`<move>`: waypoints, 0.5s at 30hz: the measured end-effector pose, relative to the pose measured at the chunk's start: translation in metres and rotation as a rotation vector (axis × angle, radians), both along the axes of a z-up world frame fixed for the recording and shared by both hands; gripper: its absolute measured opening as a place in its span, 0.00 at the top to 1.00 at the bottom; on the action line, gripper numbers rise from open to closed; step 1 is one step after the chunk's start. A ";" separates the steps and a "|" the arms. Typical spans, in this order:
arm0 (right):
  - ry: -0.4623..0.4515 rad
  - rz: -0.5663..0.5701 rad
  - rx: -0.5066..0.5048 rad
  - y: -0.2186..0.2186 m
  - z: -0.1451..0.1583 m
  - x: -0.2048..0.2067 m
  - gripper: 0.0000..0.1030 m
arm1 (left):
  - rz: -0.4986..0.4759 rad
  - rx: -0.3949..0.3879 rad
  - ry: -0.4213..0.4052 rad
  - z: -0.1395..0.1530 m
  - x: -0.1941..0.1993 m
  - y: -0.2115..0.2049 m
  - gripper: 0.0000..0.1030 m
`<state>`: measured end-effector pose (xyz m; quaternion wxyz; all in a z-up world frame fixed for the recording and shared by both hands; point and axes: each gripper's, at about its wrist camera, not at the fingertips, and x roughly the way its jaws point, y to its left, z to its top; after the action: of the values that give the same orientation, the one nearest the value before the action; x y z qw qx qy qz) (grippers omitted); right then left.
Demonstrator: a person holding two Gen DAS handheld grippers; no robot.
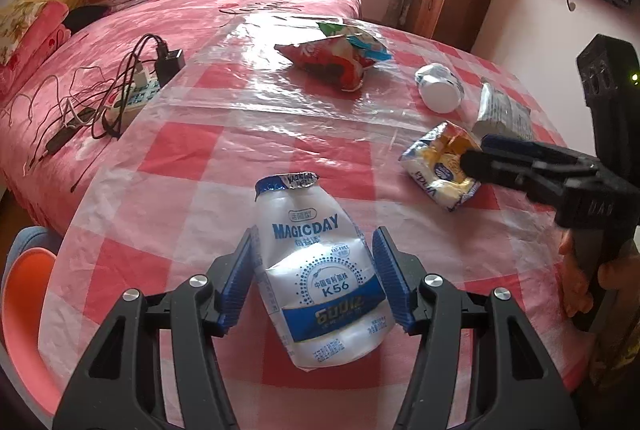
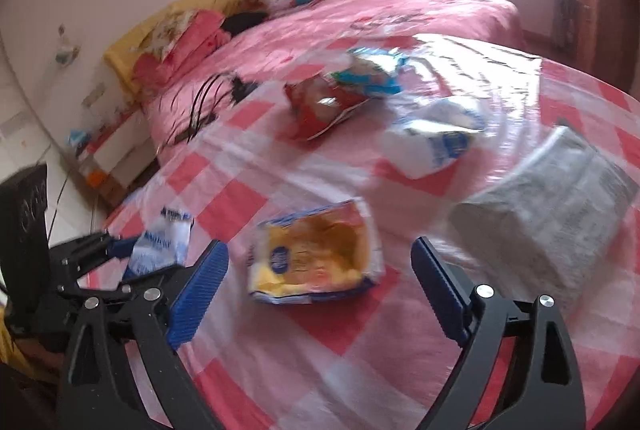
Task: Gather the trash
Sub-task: 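Grasp the yellow bread wrapper with the right gripper and lift it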
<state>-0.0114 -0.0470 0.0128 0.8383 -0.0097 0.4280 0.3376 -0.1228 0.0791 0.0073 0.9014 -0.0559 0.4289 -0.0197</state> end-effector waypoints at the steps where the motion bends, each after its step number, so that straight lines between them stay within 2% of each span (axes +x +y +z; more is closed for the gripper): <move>1: 0.004 -0.002 -0.037 0.005 -0.002 0.001 0.11 | 0.001 -0.005 -0.005 0.000 -0.001 0.003 0.42; 7: -0.051 -0.026 -0.186 0.025 -0.007 -0.003 0.10 | -0.003 -0.030 -0.024 -0.001 -0.006 0.012 0.43; 9: -0.070 -0.046 -0.237 0.029 -0.009 -0.004 0.14 | -0.004 -0.041 -0.031 -0.001 -0.007 0.014 0.43; 11: -0.096 -0.058 -0.275 0.032 -0.010 -0.007 0.24 | -0.009 -0.049 -0.039 -0.001 -0.009 0.016 0.43; 15: -0.111 -0.050 -0.280 0.035 -0.011 -0.008 0.32 | -0.010 -0.075 -0.049 -0.001 -0.012 0.022 0.43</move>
<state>-0.0191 -0.0122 0.0018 0.8594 -0.1345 0.4240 0.2523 -0.1347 0.1014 0.0061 0.9088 -0.0868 0.4061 -0.0417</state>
